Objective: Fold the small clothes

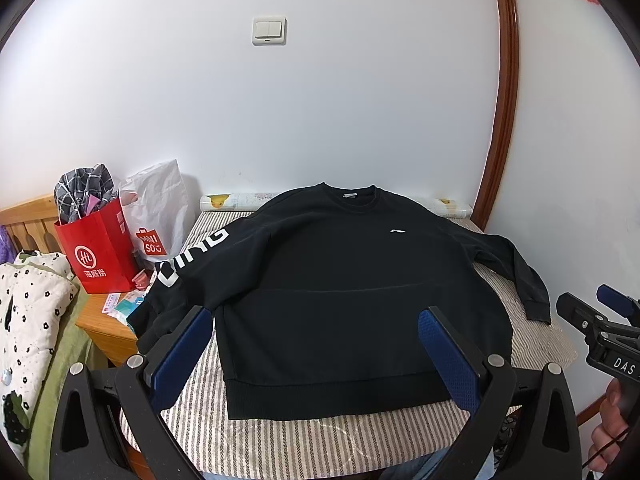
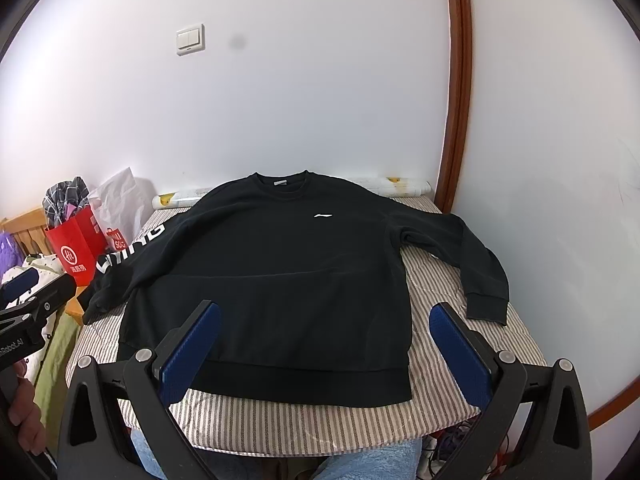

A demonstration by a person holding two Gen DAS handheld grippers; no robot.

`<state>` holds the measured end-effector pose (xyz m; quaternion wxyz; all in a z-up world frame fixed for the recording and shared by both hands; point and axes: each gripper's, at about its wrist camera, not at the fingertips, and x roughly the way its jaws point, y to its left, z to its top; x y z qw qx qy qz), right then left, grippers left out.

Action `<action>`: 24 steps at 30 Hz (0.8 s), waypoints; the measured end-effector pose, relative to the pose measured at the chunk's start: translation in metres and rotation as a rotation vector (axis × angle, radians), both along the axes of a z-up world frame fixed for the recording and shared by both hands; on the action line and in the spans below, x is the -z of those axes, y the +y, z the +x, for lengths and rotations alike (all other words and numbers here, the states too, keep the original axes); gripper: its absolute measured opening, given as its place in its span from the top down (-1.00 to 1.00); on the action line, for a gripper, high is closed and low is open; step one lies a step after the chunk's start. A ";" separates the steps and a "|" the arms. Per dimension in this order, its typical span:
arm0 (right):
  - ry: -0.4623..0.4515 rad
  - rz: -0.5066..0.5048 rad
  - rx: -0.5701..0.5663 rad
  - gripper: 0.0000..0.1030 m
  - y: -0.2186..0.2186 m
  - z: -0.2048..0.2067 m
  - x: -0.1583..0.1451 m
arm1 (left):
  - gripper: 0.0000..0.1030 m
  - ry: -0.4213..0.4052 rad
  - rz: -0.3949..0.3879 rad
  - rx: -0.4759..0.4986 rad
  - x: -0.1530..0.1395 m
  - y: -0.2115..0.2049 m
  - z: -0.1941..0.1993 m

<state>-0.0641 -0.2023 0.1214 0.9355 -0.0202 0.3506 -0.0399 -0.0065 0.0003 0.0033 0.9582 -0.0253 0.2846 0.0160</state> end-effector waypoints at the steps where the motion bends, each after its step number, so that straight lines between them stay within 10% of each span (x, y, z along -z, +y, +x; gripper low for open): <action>1: 0.001 0.000 0.000 -0.99 -0.001 0.000 0.000 | -1.00 0.000 0.000 0.002 0.000 -0.001 0.000; 24: 0.047 -0.022 -0.028 -0.99 0.012 0.052 0.033 | -1.00 0.088 -0.013 -0.055 0.034 0.044 0.059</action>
